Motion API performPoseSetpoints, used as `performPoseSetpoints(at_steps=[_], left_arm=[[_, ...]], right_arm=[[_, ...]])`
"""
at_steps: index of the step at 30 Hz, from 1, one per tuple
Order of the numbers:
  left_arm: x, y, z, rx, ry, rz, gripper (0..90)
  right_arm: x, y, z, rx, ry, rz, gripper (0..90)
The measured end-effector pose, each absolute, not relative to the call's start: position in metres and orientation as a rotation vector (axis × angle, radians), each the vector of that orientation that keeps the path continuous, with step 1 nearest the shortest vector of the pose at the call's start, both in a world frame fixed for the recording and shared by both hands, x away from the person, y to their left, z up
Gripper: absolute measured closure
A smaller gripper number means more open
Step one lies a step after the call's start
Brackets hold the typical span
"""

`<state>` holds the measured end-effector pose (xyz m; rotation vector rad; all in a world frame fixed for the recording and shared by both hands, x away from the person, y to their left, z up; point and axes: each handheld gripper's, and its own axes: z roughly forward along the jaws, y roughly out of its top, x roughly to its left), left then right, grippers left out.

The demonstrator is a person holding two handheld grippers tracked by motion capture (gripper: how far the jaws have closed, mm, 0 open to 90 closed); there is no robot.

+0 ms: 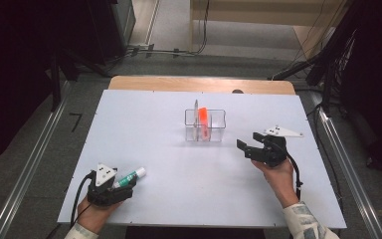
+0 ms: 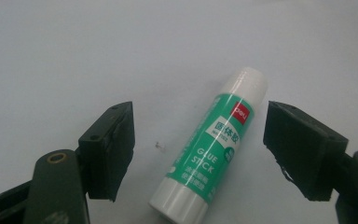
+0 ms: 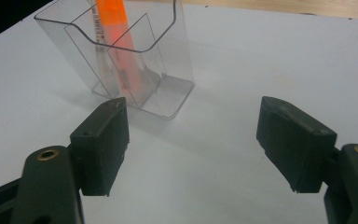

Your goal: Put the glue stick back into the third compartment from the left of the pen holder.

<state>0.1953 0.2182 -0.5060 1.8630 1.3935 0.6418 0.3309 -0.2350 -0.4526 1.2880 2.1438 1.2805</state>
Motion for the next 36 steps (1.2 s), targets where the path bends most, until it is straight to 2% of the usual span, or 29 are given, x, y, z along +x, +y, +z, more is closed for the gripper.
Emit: performPoseSetpoints(at_steps=[8, 30, 36], left_arm=[[0.1950, 0.2165, -0.5087, 1.875, 1.392, 0.658, 34.6], [0.1965, 0.2131, -0.5149, 1.931, 1.396, 0.627, 42.4], [0.1957, 0.2126, -0.5152, 1.938, 1.393, 0.632, 48.6]], right_arm=[[0.3308, -0.2354, -0.4524, 1.288, 2.142, 1.283, 23.9], [0.3307, -0.2363, -0.4524, 1.291, 2.140, 1.284, 23.9], [0.3305, -0.2364, -0.4524, 1.292, 2.139, 1.283, 23.9]])
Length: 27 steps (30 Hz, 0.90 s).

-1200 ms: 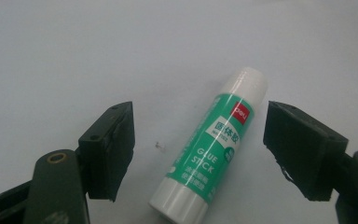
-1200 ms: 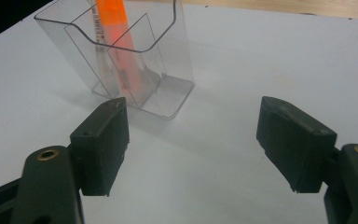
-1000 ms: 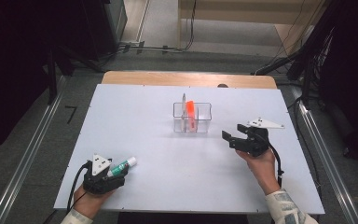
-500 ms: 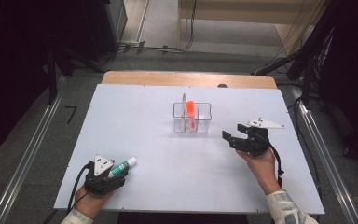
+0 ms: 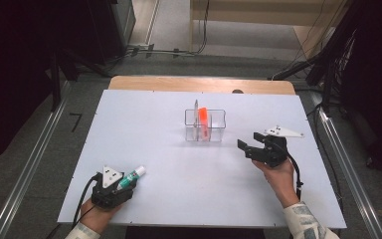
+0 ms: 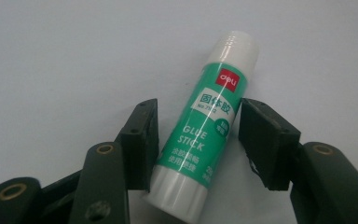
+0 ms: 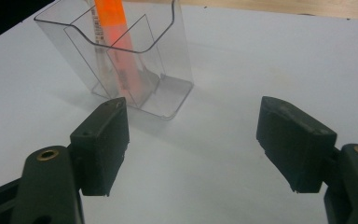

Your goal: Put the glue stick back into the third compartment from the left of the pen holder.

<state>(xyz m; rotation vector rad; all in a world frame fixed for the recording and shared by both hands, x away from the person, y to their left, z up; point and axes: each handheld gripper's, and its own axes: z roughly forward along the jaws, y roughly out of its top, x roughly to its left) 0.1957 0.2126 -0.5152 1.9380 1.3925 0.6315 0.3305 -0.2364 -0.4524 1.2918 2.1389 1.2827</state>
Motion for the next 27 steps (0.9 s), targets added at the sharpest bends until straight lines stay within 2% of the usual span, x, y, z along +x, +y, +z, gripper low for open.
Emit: performPoseSetpoints(at_steps=[12, 22, 27], left_arm=[[0.1955, 0.2132, -0.5146, 1.934, 1.394, 0.617, 64.7], [0.1972, 0.2157, -0.5133, 1.897, 1.416, 0.584, 65.3], [0.1974, 0.2158, -0.5100, 1.863, 1.409, 0.608, 65.4]], right_arm=[[0.3306, -0.2389, -0.4516, 1.291, 2.128, 1.288, 23.9], [0.3303, -0.2391, -0.4512, 1.292, 2.127, 1.291, 23.9], [0.3302, -0.2397, -0.4511, 1.294, 2.126, 1.293, 23.9]])
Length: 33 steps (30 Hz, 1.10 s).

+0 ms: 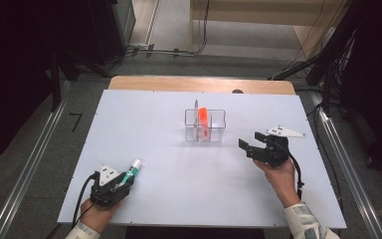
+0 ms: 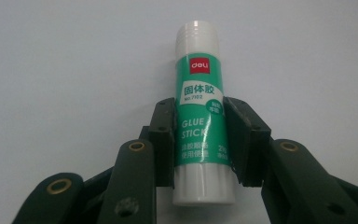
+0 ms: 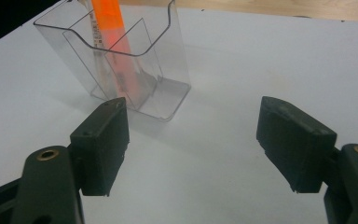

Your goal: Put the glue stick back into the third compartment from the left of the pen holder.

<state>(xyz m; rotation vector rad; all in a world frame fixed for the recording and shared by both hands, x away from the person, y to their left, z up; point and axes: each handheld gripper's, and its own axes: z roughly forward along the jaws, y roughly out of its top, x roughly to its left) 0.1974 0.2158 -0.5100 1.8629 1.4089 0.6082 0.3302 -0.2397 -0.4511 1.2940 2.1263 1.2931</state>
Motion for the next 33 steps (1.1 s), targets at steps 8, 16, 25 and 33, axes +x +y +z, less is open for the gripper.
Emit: performPoseSetpoints(at_steps=[8, 16, 25, 33], left_arm=[[0.198, 0.213, -0.503, 1.797, 1.389, 0.631, 65.4], [0.203, 0.202, -0.496, 1.764, 1.352, 0.629, 65.3], [0.219, 0.175, -0.483, 1.736, 1.283, 0.611, 65.4], [0.233, 0.155, -0.477, 1.725, 1.251, 0.599, 65.4]], right_arm=[[0.330, -0.240, -0.451, 1.292, 2.124, 1.294, 23.9], [0.330, -0.239, -0.452, 1.289, 2.127, 1.293, 23.9], [0.330, -0.236, -0.452, 1.284, 2.134, 1.292, 23.9], [0.330, -0.238, -0.452, 1.284, 2.133, 1.294, 23.9]])
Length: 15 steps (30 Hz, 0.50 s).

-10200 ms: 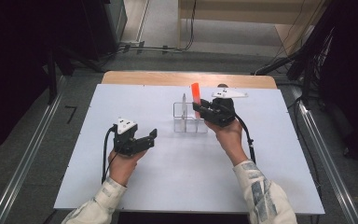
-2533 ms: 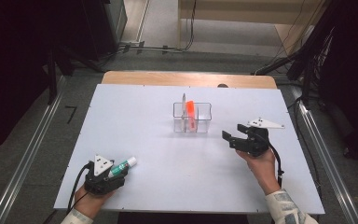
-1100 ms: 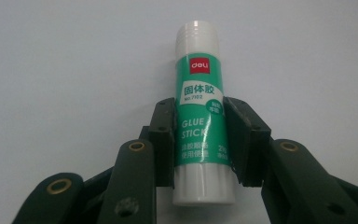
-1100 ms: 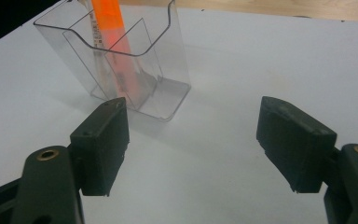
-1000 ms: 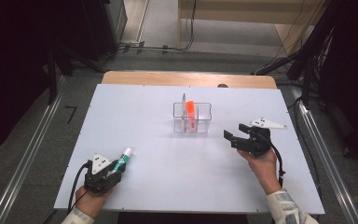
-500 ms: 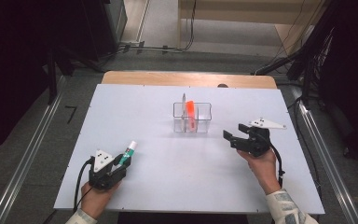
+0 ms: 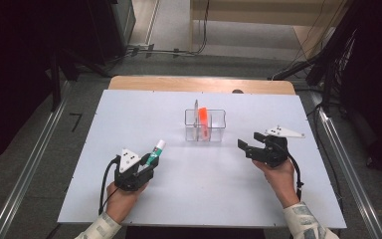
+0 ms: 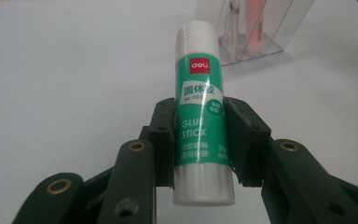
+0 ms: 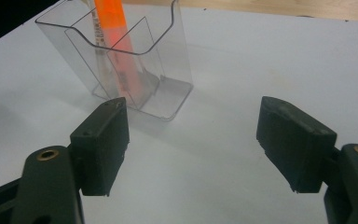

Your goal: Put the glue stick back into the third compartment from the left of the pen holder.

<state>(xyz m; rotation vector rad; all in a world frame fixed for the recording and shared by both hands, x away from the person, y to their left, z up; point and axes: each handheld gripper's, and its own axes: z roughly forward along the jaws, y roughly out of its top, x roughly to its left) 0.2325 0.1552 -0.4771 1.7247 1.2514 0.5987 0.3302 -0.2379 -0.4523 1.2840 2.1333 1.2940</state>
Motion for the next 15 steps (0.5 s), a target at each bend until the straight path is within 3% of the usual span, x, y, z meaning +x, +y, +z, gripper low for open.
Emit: performPoseSetpoints(at_steps=[15], left_arm=[[0.248, 0.141, -0.470, 1.690, 1.236, 0.601, 65.4]], right_arm=[[0.330, -0.236, -0.453, 1.277, 2.135, 1.296, 23.9]])
